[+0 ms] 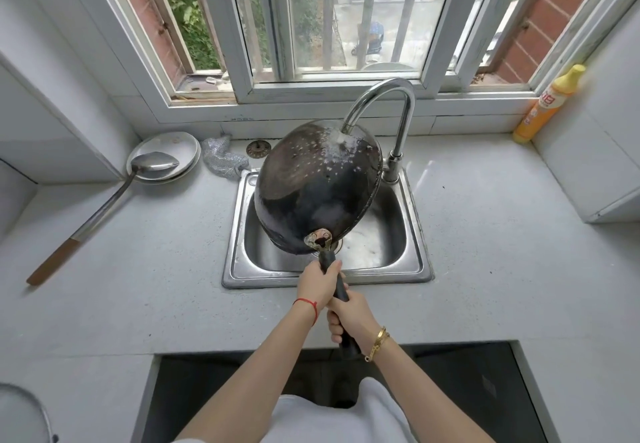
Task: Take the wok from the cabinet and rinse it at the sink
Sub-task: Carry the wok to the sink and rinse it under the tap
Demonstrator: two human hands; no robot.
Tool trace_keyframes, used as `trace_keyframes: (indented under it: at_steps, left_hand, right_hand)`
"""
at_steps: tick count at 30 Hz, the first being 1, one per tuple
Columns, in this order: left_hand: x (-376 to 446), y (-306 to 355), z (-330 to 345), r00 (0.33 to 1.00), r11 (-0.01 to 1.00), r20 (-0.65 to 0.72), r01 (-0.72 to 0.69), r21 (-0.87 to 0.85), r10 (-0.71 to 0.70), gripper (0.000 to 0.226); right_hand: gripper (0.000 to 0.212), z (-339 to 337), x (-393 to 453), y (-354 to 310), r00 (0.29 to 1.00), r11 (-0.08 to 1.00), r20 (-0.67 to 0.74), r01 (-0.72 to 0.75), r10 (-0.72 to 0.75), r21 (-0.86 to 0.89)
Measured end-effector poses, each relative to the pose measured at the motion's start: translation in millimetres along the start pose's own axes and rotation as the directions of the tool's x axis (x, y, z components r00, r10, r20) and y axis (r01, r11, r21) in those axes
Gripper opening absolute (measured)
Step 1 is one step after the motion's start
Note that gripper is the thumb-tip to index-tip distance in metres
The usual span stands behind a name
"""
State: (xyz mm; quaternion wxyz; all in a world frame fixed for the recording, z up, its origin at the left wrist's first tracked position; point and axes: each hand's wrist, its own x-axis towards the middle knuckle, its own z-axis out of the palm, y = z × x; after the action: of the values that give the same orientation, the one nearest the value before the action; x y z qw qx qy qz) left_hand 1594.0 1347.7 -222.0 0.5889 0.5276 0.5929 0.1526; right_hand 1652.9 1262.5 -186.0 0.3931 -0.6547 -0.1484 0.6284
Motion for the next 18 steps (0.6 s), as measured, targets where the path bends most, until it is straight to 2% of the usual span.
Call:
trace_keyframes:
  at_steps: [3, 6, 9, 18]
  left_hand:
    - [-5, -4, 1, 1.000, 1.000, -0.005, -0.001, 0.000, 0.001, 0.041]
    - [-3, -15, 3, 1.000, 1.000, -0.010, 0.009, -0.008, -0.009, 0.061]
    - [-6, -21, 6, 1.000, 1.000, -0.007, 0.011, 0.003, -0.011, 0.071]
    - [-1, -24, 21, 1.000, 1.000, 0.023, 0.005, 0.010, -0.006, 0.072]
  right_hand:
    - [0.023, -2, -4, 4, 1.000, 1.000, 0.009, 0.007, -0.007, -0.009]
    - [0.023, -3, -8, 9, 1.000, 1.000, 0.011, 0.005, -0.005, -0.012]
    - [0.022, -4, -12, 15, 1.000, 1.000, 0.017, -0.003, 0.003, 0.001]
    - [0.020, -14, -16, 16, 1.000, 1.000, -0.016, -0.003, 0.004, 0.031]
